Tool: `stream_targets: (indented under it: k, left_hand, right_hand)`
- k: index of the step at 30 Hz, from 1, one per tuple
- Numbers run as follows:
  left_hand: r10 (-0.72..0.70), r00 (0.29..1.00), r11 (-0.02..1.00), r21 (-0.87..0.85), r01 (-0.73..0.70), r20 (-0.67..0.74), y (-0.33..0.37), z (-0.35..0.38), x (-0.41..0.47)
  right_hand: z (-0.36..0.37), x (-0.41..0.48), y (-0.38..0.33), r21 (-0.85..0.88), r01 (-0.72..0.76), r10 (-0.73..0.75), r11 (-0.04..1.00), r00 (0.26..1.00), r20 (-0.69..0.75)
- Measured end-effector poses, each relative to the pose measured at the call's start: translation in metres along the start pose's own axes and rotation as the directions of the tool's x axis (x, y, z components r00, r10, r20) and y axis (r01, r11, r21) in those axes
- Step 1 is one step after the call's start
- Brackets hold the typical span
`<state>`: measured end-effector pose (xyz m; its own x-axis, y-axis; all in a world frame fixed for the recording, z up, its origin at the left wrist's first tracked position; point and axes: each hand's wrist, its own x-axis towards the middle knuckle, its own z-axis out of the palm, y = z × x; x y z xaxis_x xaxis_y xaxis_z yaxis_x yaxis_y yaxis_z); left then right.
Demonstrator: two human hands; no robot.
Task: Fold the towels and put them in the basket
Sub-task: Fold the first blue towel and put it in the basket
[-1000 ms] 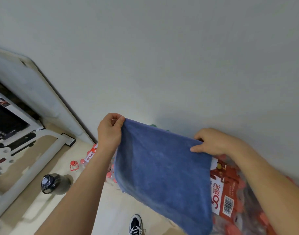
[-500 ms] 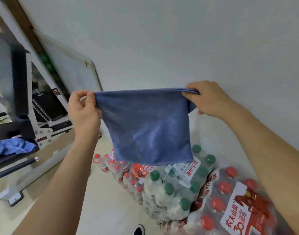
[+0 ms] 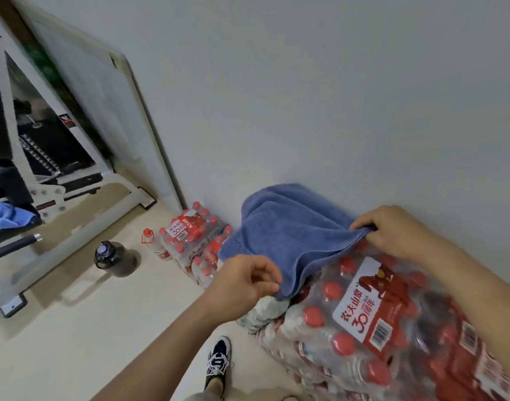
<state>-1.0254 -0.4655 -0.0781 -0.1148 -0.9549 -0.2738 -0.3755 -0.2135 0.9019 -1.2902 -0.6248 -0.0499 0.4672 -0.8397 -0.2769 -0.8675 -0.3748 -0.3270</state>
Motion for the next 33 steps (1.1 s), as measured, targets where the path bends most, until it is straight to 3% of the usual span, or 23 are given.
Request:
stream_targets:
  k: [7, 11, 17, 21, 25, 27, 30, 32, 33]
  left_hand:
    - [0.036, 0.924, 0.991, 0.108, -0.083, 0.38, 0.02, 0.107, -0.016]
    - [0.094, 0.873, 0.982, 0.1, -0.16, 0.478, 0.042, 0.16, -0.018]
    - [0.098, 0.72, 0.985, 0.035, -0.167, 0.687, 0.057, 0.232, -0.023]
    - [0.14, 0.696, 0.983, -0.014, -0.183, 0.705, 0.062, 0.273, -0.031]
    - [0.179, 0.664, 0.969, -0.011, -0.248, 0.726, 0.067, 0.31, -0.044]
    - [0.16, 0.635, 0.977, -0.028, -0.214, 0.756, 0.069, 0.321, -0.05]
    - [0.095, 0.568, 0.989, -0.014, -0.146, 0.817, 0.071, 0.321, -0.052]
    - [0.124, 0.633, 0.974, 0.027, -0.224, 0.764, 0.073, 0.309, -0.039]
    - [0.157, 0.718, 0.962, 0.06, -0.267, 0.678, 0.074, 0.298, -0.025]
  right_hand:
    - [0.041, -0.079, 0.093, -0.175, -0.123, 0.107, 0.977, 0.989, -0.101]
    - [0.052, -0.127, 0.13, -0.075, -0.221, 0.209, 0.972, 0.968, -0.138]
    - [0.071, -0.175, 0.174, -0.009, -0.204, 0.192, 0.979, 0.932, -0.306]
    - [0.082, -0.198, 0.191, 0.068, -0.239, 0.246, 0.969, 0.89, -0.385]
    - [0.079, -0.217, 0.191, 0.303, -0.316, 0.428, 0.899, 0.778, -0.459]
    - [0.08, -0.223, 0.192, 0.457, -0.326, 0.539, 0.827, 0.691, -0.481]
    - [0.085, -0.224, 0.195, 0.55, -0.354, 0.64, 0.756, 0.573, -0.512]
    - [0.089, -0.223, 0.197, 0.586, -0.384, 0.689, 0.714, 0.536, -0.488]
    - [0.091, -0.222, 0.198, 0.616, -0.389, 0.716, 0.686, 0.513, -0.473]
